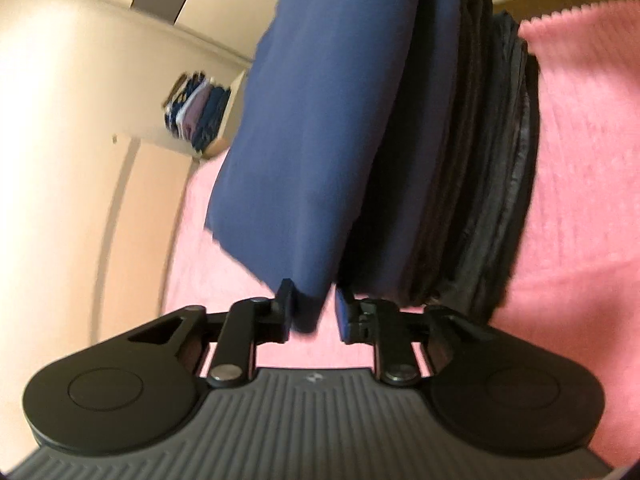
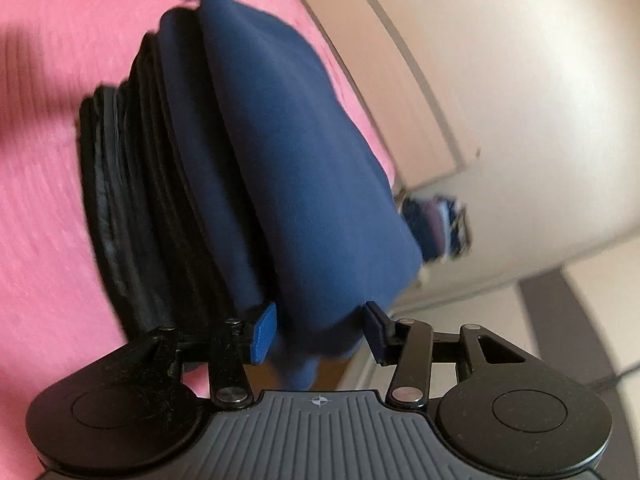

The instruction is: Fold clothes

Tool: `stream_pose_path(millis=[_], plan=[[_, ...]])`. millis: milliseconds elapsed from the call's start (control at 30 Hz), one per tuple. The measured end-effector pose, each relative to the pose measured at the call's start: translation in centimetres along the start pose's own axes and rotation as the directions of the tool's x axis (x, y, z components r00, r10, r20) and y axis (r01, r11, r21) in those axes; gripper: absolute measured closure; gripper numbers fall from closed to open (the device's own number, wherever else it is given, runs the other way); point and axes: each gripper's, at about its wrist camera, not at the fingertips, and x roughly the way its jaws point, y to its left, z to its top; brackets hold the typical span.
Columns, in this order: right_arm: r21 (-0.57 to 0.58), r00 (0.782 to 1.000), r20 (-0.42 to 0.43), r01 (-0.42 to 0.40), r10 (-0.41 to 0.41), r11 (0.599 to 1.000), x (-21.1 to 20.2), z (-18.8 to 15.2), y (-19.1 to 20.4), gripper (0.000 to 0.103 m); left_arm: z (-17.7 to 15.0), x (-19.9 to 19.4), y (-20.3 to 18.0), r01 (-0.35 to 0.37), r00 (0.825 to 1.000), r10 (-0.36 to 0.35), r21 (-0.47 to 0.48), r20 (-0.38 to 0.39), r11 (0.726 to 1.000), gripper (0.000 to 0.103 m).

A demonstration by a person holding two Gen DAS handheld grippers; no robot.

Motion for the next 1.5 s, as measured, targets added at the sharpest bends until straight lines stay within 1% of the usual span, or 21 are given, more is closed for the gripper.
stream_pose_path(millis=[100,200,300,400,467,533,567,667,800,867,933,1033,1067,1133,1167,1233,1267,1300,1400,1467,1500], plan=[[0.175,0.997,0.047,-0.066,0.059,0.982,-2.3,0.6,-2.5,0.056,-0.9,-2.5,1.2,0.021,1.000,-0.023,-0.154,-0.009,0.988,0.082],[0.361,0.989,0.117,-0.126,0.089,0.924,-3.3,1.4,-5.9,0.056,-0.6,-3.7,3.0,0.015,1.000,-0.012,-0.297,0.011,0.955,0.082],[0.530,0.977,0.164,-0.201,0.133,0.824,-2.0,2.4,-9.1,0.056,0.8,-3.7,4.5,0.046,0.999,-0.030,-0.402,0.046,0.914,0.081],[0.659,0.954,0.203,-0.300,0.221,0.690,1.0,2.4,-10.8,0.056,2.4,-2.6,5.5,0.115,0.993,-0.084,-0.508,0.083,0.854,0.079],[0.737,0.940,0.188,-0.327,0.285,0.591,3.3,1.5,-10.8,0.056,3.0,-1.7,5.6,0.129,0.992,-0.109,-0.528,0.069,0.839,0.081],[0.784,0.935,0.164,-0.317,0.315,0.533,4.2,0.1,-10.3,0.056,3.5,-0.7,4.9,0.133,0.990,-0.133,-0.523,0.038,0.842,0.081],[0.789,0.935,0.162,-0.314,0.315,0.527,4.2,-0.5,-9.8,0.056,3.6,-0.4,4.6,0.135,0.990,-0.140,-0.518,0.029,0.845,0.081],[0.780,0.936,0.162,-0.315,0.312,0.541,3.5,-1.0,-8.8,0.056,3.5,-0.4,4.1,0.142,0.988,-0.149,-0.507,0.027,0.850,0.081],[0.783,0.941,0.154,-0.302,0.302,0.543,3.2,-0.2,-9.5,0.055,3.2,-0.6,4.1,0.127,0.990,-0.143,-0.509,0.008,0.851,0.081],[0.784,0.942,0.154,-0.299,0.297,0.543,3.0,0.2,-9.7,0.045,3.1,-1.1,4.5,0.121,0.990,-0.143,-0.522,-0.003,0.844,0.079],[0.789,0.944,0.148,-0.293,0.295,0.540,2.4,0.2,-9.5,0.033,2.9,-1.8,4.8,0.106,0.990,-0.137,-0.534,-0.019,0.839,0.069],[0.802,0.945,0.141,-0.283,0.294,0.526,0.9,-0.1,-9.1,0.033,2.6,-2.8,5.4,0.090,0.990,-0.137,-0.563,-0.042,0.822,0.063],[0.817,0.947,0.139,-0.276,0.291,0.506,0.0,-0.4,-8.8,0.032,2.2,-3.4,5.4,0.093,0.988,-0.148,-0.589,-0.046,0.802,0.060],[0.859,0.946,0.135,-0.261,0.296,0.441,-2.0,-1.2,-8.2,0.030,1.3,-5.0,5.0,0.096,0.982,-0.177,-0.648,-0.060,0.755,0.046],[0.879,0.944,0.132,-0.253,0.304,0.403,-3.2,-1.7,-7.7,0.024,0.9,-6.0,4.6,0.100,0.979,-0.194,-0.679,-0.064,0.728,0.041],[0.910,0.936,0.124,-0.240,0.328,0.338,-5.6,-2.4,-6.5,0.019,-0.1,-8.3,3.6,0.103,0.972,-0.228,-0.745,-0.066,0.659,0.025],[0.918,0.930,0.122,-0.239,0.346,0.318,-6.8,-2.7,-5.7,0.019,-0.7,-9.4,3.2,0.100,0.968,-0.242,-0.782,-0.067,0.616,0.021],[0.925,0.924,0.121,-0.238,0.363,0.297,-8.1,-2.9,-4.9,0.019,-1.2,-10.6,2.7,0.094,0.965,-0.255,-0.818,-0.066,0.568,0.013],[0.946,0.910,0.098,-0.211,0.402,0.246,-11.5,-3.3,-3.4,0.018,-2.5,-14.3,1.7,0.085,0.957,-0.286,-0.908,-0.040,0.409,0.003],[0.965,0.907,0.075,-0.170,0.413,0.198,-13.5,-3.3,-3.3,0.017,-3.2,-16.5,1.0,0.080,0.949,-0.313,-0.945,-0.025,0.317,0.001],[0.975,0.907,0.062,-0.144,0.416,0.170,-14.5,-3.3,-3.5,0.015,-3.6,-17.6,0.6,0.083,0.944,-0.330,-0.955,-0.017,0.285,0.001]])
